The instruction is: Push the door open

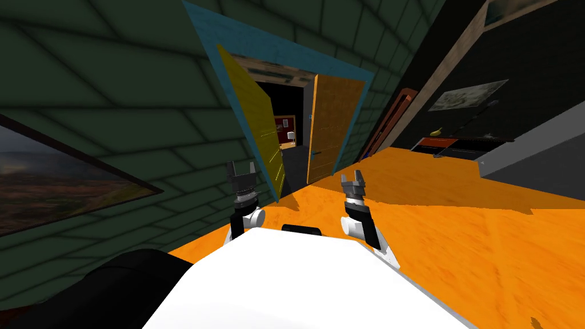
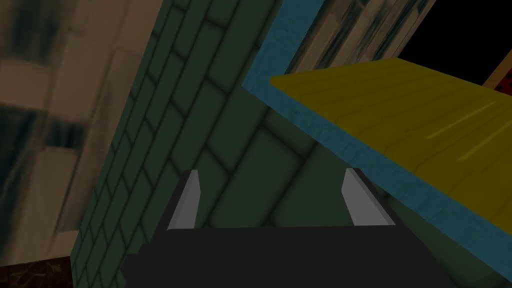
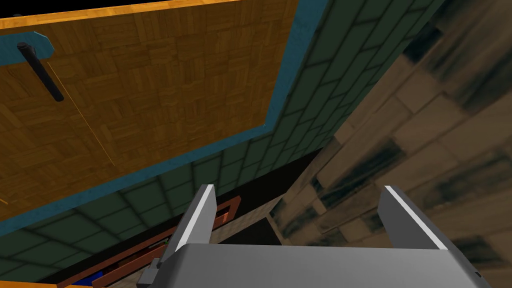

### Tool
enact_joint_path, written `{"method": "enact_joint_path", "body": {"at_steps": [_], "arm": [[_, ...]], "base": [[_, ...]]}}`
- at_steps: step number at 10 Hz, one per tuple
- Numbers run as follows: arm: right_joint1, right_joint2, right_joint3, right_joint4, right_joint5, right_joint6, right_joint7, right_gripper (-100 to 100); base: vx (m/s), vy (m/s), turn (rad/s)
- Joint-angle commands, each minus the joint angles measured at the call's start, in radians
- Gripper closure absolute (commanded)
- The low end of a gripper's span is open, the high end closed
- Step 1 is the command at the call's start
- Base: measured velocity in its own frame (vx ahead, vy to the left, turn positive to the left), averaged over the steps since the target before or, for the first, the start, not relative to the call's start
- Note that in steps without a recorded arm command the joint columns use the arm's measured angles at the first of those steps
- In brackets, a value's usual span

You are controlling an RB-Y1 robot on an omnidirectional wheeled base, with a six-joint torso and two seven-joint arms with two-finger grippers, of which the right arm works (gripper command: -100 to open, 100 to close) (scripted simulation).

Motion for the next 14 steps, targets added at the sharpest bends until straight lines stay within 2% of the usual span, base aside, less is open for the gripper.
{"method": "enact_joint_path", "body": {"at_steps": [1, 7, 14], "arm": [[-0.023, -0.007, 0.000, 0.040, -0.001, -0.001, 0.001, -100], [-0.113, -0.039, -0.004, 0.191, -0.007, 0.000, 0.002, -100], [-0.236, -0.077, -0.010, 0.397, -0.015, 0.001, 0.004, -100]], "base": [[0.056, -0.092, 0.099], [0.067, -0.100, 0.111], [0.073, -0.113, 0.128]]}}
